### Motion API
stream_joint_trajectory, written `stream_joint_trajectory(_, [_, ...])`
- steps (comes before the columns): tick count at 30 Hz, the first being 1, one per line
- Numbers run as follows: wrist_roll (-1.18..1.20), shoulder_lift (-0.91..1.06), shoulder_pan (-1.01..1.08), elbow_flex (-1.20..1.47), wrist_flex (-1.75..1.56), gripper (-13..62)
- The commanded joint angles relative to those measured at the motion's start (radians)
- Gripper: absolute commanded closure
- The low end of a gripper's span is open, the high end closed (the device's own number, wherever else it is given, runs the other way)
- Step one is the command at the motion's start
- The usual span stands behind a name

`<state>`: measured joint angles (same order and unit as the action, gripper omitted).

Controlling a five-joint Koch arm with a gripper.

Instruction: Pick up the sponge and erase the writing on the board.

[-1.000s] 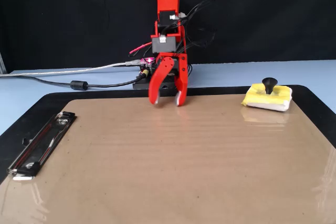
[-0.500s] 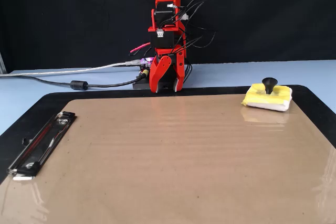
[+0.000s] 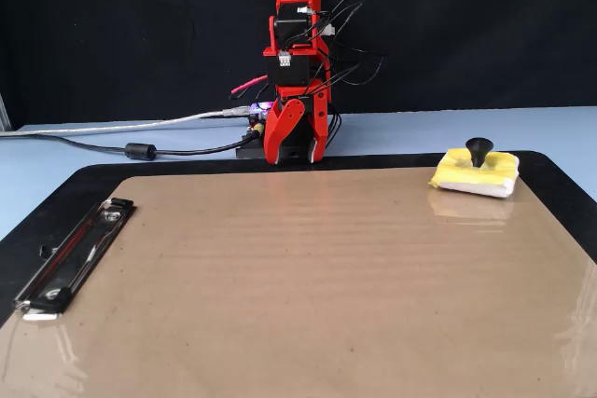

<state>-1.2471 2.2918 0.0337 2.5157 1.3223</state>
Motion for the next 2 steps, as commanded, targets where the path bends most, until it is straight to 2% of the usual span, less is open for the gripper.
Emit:
stream_joint_trajectory(1, [-0.017,0.060,0.012,-0.021,0.011,15.0])
stream_joint_trajectory(2, [-0.017,0.060,0.012,-0.023,0.011,15.0])
